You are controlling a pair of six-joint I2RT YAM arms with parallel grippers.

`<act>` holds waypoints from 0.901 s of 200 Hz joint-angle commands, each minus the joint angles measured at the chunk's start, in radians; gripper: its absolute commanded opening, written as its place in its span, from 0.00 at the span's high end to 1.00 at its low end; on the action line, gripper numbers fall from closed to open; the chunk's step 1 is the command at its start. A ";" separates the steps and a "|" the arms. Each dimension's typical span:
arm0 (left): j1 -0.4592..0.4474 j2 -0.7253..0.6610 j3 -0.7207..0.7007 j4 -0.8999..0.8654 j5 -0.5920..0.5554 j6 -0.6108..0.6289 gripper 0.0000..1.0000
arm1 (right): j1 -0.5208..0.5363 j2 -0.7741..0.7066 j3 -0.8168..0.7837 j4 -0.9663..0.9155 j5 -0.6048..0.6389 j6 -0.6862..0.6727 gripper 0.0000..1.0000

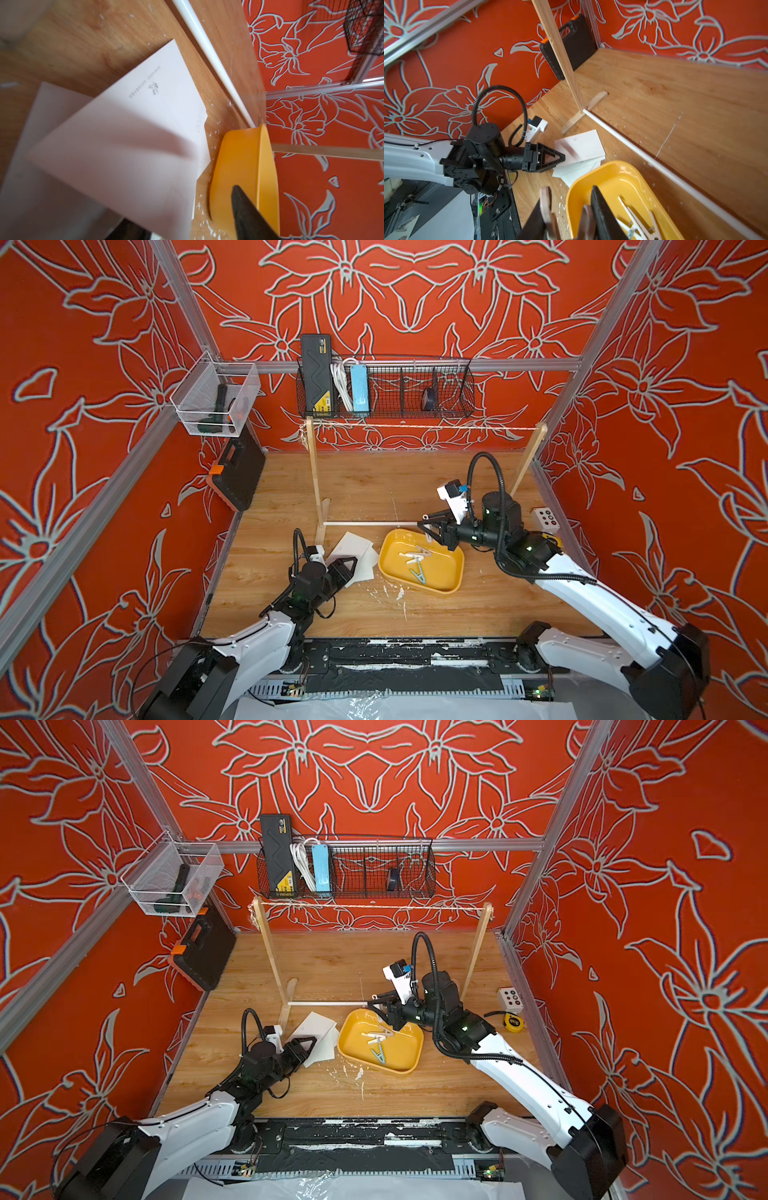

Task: Remove the postcards from the strings
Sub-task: Place the postcard on the postcard.

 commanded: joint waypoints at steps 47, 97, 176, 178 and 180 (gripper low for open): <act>-0.006 -0.350 -0.027 -0.361 -0.012 -0.045 0.26 | -0.003 0.087 -0.147 0.130 0.062 0.040 0.68; -0.007 -0.475 -0.019 -0.535 0.041 -0.113 0.18 | -0.003 0.183 -0.177 0.159 0.119 0.027 0.67; -0.008 -0.487 0.044 -0.568 0.080 -0.067 0.20 | -0.003 0.301 -0.178 0.158 0.176 0.014 0.62; -0.008 -0.486 0.046 -0.564 0.079 -0.063 0.21 | -0.003 0.303 -0.178 0.156 0.176 0.014 0.61; -0.008 -0.484 0.046 -0.561 0.079 -0.060 0.20 | -0.003 0.305 -0.178 0.155 0.176 0.014 0.60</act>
